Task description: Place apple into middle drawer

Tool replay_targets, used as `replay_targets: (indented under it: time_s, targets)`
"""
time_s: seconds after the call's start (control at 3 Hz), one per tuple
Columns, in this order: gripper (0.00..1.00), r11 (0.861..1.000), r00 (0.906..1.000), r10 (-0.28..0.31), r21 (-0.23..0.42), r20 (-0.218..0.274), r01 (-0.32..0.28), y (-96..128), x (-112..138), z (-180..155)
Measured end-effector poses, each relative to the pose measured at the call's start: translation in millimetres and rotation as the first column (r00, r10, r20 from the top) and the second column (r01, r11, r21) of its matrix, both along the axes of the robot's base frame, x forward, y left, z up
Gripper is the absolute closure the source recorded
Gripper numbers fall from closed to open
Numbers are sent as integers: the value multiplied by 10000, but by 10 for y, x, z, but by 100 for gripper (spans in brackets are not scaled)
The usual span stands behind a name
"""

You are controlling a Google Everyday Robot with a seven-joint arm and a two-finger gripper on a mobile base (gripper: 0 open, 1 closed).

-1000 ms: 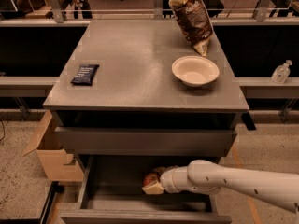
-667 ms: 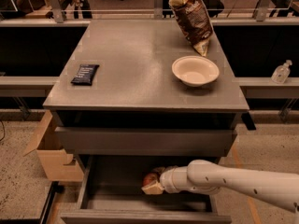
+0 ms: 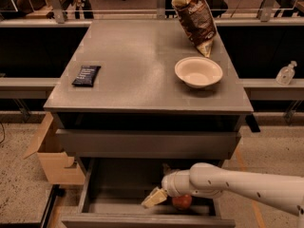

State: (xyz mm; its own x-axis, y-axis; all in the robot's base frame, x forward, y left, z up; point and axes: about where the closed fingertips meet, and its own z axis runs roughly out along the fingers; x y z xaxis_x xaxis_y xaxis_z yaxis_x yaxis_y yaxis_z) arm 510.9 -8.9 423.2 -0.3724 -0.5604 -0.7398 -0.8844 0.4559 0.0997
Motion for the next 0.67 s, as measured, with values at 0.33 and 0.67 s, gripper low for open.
replay_targets:
  time_s: [0.33,0.67]
  targets:
    - [0,10000,10000,1,0,0,-1,1,0,0]
    - [0,9995,9994,-301,22,156,301,-120,15,63]
